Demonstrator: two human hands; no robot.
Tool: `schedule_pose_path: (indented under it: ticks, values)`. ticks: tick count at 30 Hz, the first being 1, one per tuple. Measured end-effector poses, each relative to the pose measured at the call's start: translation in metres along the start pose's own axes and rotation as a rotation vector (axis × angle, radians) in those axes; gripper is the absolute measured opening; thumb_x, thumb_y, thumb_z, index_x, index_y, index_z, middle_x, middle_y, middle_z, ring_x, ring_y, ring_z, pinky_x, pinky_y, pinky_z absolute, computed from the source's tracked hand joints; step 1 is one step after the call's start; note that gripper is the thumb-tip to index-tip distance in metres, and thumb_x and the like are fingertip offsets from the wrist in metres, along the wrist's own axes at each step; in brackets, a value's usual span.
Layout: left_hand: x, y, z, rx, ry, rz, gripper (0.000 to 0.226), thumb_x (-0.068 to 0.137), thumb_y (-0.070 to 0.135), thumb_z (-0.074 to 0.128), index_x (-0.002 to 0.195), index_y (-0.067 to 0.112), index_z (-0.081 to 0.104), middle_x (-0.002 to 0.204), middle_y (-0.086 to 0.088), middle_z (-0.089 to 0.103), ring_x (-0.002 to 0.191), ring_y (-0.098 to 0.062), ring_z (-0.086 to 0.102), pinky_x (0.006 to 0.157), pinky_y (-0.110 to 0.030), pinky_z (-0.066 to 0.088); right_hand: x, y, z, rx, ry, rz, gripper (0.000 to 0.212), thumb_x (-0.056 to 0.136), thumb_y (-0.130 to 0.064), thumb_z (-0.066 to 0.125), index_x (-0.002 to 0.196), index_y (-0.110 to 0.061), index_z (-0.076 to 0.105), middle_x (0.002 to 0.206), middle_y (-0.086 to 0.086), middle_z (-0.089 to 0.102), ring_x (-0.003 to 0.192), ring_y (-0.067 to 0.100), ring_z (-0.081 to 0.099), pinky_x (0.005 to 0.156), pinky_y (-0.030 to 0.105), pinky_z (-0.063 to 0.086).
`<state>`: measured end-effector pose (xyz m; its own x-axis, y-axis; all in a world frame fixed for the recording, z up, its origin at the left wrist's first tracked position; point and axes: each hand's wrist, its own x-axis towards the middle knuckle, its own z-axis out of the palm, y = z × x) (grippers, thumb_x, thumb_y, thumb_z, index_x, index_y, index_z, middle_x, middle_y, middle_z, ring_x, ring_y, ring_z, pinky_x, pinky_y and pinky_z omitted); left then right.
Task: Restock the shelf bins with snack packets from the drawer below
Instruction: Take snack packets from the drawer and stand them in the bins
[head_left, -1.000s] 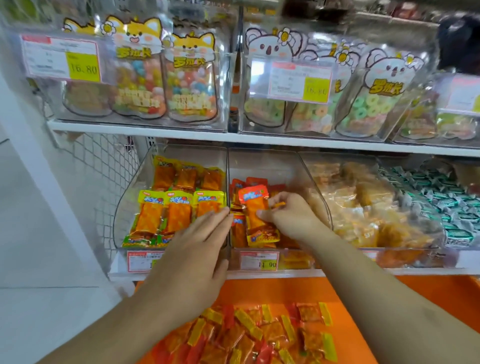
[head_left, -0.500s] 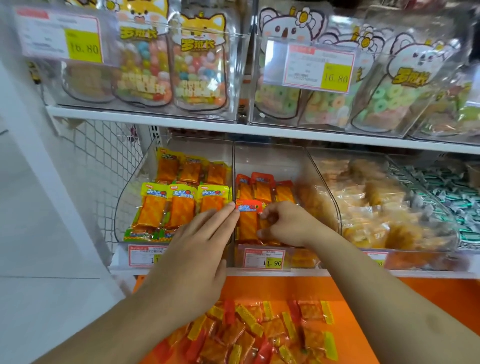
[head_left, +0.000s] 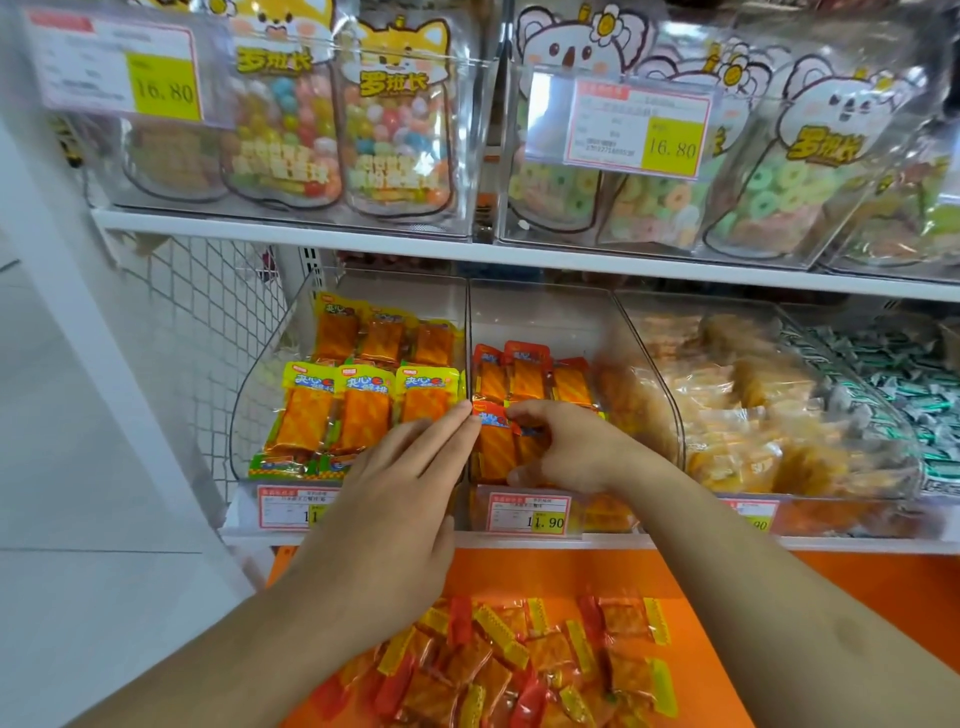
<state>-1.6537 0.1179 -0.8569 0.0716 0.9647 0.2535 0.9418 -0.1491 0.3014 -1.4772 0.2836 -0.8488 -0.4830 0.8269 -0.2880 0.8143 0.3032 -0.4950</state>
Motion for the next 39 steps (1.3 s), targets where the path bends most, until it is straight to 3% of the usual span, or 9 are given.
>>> schedule_pose_path:
  ticks: [8, 12, 16, 19, 23, 26, 30, 35, 39]
  values:
    - [0.002, -0.001, -0.011, -0.126, -0.034, -0.020, 0.081, 0.100, 0.030, 0.059, 0.162, 0.045, 0.008, 0.164, 0.036, -0.001, 0.136, 0.018, -0.011, 0.118, -0.024, 0.004, -0.023, -0.016, -0.010, -0.050, 0.148, -0.046, 0.081, 0.080, -0.042, 0.087, 0.151, -0.031, 0.049, 0.153, -0.005, 0.052, 0.142, 0.021, 0.047, 0.112, 0.039, 0.045]
    - [-0.011, 0.006, -0.023, -0.262, 0.068, -0.074, 0.065, 0.097, 0.021, 0.064, 0.154, 0.036, 0.039, 0.154, 0.021, 0.038, 0.142, 0.001, 0.029, 0.117, -0.024, 0.030, -0.061, -0.028, -0.022, 0.034, 0.258, -0.178, 0.046, 0.090, -0.037, 0.080, 0.132, -0.031, 0.064, 0.131, -0.009, 0.067, 0.116, 0.012, 0.064, 0.103, 0.036, 0.054]
    - [-0.032, 0.010, -0.021, -0.420, 0.011, -0.162, 0.033, 0.093, 0.019, 0.066, 0.125, 0.030, 0.064, 0.109, 0.017, 0.067, 0.097, 0.000, 0.063, 0.085, -0.023, 0.055, -0.110, -0.040, -0.014, 0.381, -0.001, -0.322, 0.017, 0.096, -0.013, 0.072, 0.113, -0.015, 0.072, 0.092, 0.011, 0.077, 0.084, 0.029, 0.073, 0.071, 0.038, 0.054]
    - [-0.050, 0.002, 0.001, -0.384, -0.138, -0.162, 0.018, 0.092, 0.023, 0.067, 0.108, 0.030, 0.070, 0.096, 0.014, 0.072, 0.087, -0.001, 0.066, 0.077, -0.022, 0.054, -0.127, -0.040, 0.026, 0.237, -0.208, -0.279, 0.015, 0.095, -0.020, 0.074, 0.109, -0.015, 0.074, 0.083, 0.008, 0.078, 0.074, 0.020, 0.072, 0.065, 0.037, 0.054]
    - [-0.081, -0.022, 0.055, -0.313, -0.318, -0.251, 0.018, 0.091, 0.024, 0.067, 0.108, 0.029, 0.070, 0.099, 0.011, 0.073, 0.092, -0.006, 0.067, 0.072, -0.015, 0.048, -0.120, -0.008, 0.108, -0.125, -0.301, -0.152, 0.031, 0.090, -0.037, 0.074, 0.119, -0.025, 0.069, 0.100, -0.004, 0.076, 0.092, 0.016, 0.070, 0.077, 0.034, 0.054]
    - [-0.105, -0.042, 0.102, -0.335, -0.409, -0.357, 0.022, 0.092, 0.032, 0.068, 0.114, 0.032, 0.068, 0.109, 0.013, 0.072, 0.104, -0.010, 0.068, 0.084, -0.026, 0.054, -0.105, 0.027, 0.157, -0.127, -0.284, -0.017, 0.035, 0.091, -0.031, 0.072, 0.124, -0.020, 0.063, 0.109, 0.002, 0.073, 0.100, 0.024, 0.067, 0.082, 0.036, 0.056]
    - [-0.121, -0.066, 0.161, -0.341, -0.447, -0.452, 0.027, 0.092, 0.032, 0.071, 0.117, 0.023, 0.066, 0.122, -0.001, 0.072, 0.118, -0.021, 0.066, 0.094, -0.029, 0.047, -0.083, 0.063, 0.206, -0.072, -0.226, 0.075, 0.052, 0.088, -0.026, 0.072, 0.139, -0.021, 0.058, 0.129, 0.003, 0.069, 0.116, 0.027, 0.066, 0.091, 0.030, 0.052]
    - [-0.118, -0.112, 0.225, -0.239, -0.507, -0.562, 0.078, 0.083, 0.037, 0.072, 0.154, 0.029, 0.042, 0.162, -0.001, 0.039, 0.150, -0.024, 0.035, 0.124, -0.036, 0.029, -0.054, 0.094, 0.264, -0.038, -0.246, 0.093, 0.073, 0.083, -0.022, 0.076, 0.150, -0.023, 0.048, 0.151, 0.008, 0.053, 0.138, 0.026, 0.051, 0.108, 0.030, 0.045]
    - [-0.107, -0.137, 0.259, 0.032, -0.529, -0.533, 0.090, 0.085, 0.033, 0.069, 0.163, 0.030, 0.023, 0.171, 0.002, 0.021, 0.157, -0.022, 0.019, 0.130, -0.041, 0.012, -0.034, 0.106, 0.299, -0.065, -0.181, 0.071, 0.075, 0.085, -0.046, 0.074, 0.152, -0.028, 0.044, 0.152, 0.006, 0.047, 0.143, 0.032, 0.042, 0.114, 0.038, 0.043]
